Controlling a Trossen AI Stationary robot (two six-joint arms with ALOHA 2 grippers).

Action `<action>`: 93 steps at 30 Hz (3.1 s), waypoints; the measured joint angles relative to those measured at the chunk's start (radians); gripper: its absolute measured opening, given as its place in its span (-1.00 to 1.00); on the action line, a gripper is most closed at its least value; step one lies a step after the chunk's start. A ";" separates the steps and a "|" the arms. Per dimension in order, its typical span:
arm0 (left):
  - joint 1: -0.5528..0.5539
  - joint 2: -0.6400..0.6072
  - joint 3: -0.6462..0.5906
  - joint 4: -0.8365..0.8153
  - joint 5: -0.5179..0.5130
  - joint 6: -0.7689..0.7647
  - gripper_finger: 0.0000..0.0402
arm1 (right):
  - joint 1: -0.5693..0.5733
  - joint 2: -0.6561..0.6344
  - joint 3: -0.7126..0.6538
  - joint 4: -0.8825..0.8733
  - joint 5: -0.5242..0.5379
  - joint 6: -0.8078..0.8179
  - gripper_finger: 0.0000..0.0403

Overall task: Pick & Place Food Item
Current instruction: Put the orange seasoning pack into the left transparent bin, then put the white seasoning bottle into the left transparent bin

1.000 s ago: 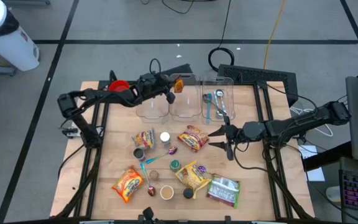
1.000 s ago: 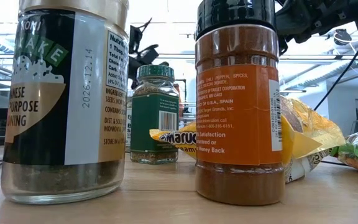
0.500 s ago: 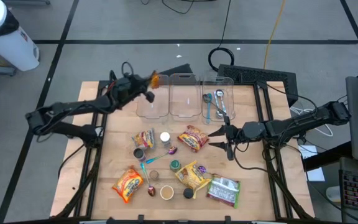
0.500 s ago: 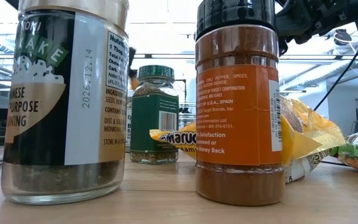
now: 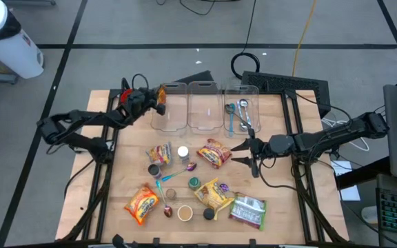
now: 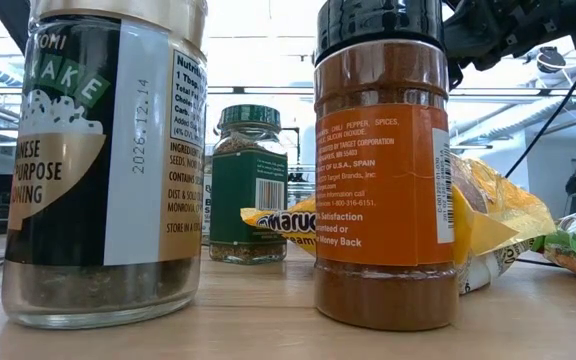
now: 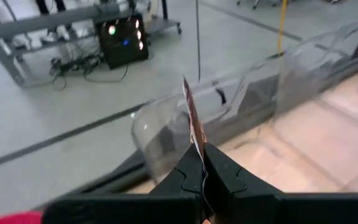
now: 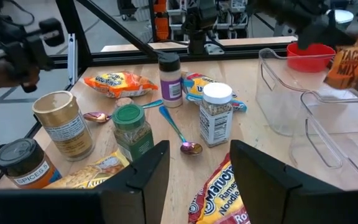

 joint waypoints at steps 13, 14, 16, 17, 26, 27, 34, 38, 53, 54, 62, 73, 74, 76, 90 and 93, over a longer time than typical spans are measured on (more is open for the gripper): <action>-0.002 0.120 0.002 0.054 -0.001 -0.034 -0.96 | 0.000 0.000 0.000 -0.001 0.000 0.000 -0.21; -0.001 0.118 0.002 0.053 -0.002 -0.028 -0.96 | 0.000 0.000 0.000 0.000 0.000 0.000 -0.21; -0.002 0.110 0.002 0.047 -0.017 -0.028 -0.96 | 0.000 0.000 0.000 -0.001 0.000 0.000 -0.21; -0.005 0.106 0.002 0.046 -0.026 -0.029 -0.94 | 0.000 0.000 0.000 -0.001 0.000 0.000 -0.21; -0.019 0.010 0.000 0.003 -0.035 -0.029 -0.42 | 0.000 0.000 0.000 -0.002 -0.003 0.001 -0.21; -0.022 -0.010 0.000 -0.011 -0.033 -0.033 -0.35 | 0.000 0.000 0.000 -0.002 -0.003 0.001 -0.21; -0.098 -0.186 0.000 -0.133 0.092 -0.072 0.04 | 0.000 0.000 0.000 -0.002 -0.004 0.001 -0.21; -0.164 -0.294 0.000 -0.193 0.217 -0.078 0.13 | 0.000 0.000 0.000 -0.004 -0.004 0.001 -0.21; -0.686 -0.338 0.309 -0.808 0.184 -0.024 0.17 | 0.000 0.001 0.000 -0.005 -0.004 -0.006 -0.21; -0.719 -0.311 0.339 -0.850 0.146 -0.016 0.18 | 0.000 0.001 0.000 -0.005 -0.004 -0.006 -0.21; -0.818 -0.080 0.461 -0.867 0.104 -0.064 0.44 | 0.000 0.001 -0.048 0.070 -0.004 -0.007 -0.21; -0.781 0.063 0.466 -0.875 0.106 -0.085 0.65 | 0.000 0.001 -0.063 0.115 -0.004 -0.007 -0.21; -0.778 0.070 0.466 -0.878 0.107 -0.089 0.64 | 0.000 0.001 -0.063 0.118 -0.004 -0.007 -0.21; -0.773 0.084 0.466 -0.875 0.120 -0.097 0.61 | 0.000 0.001 -0.063 0.118 -0.004 -0.007 -0.21; -0.769 0.108 0.466 -0.885 0.158 -0.144 0.31 | 0.000 0.000 -0.063 0.120 -0.004 -0.007 -0.21; -0.769 0.108 0.466 -0.884 0.175 -0.169 0.14 | 0.000 0.000 -0.063 0.120 -0.004 -0.007 -0.21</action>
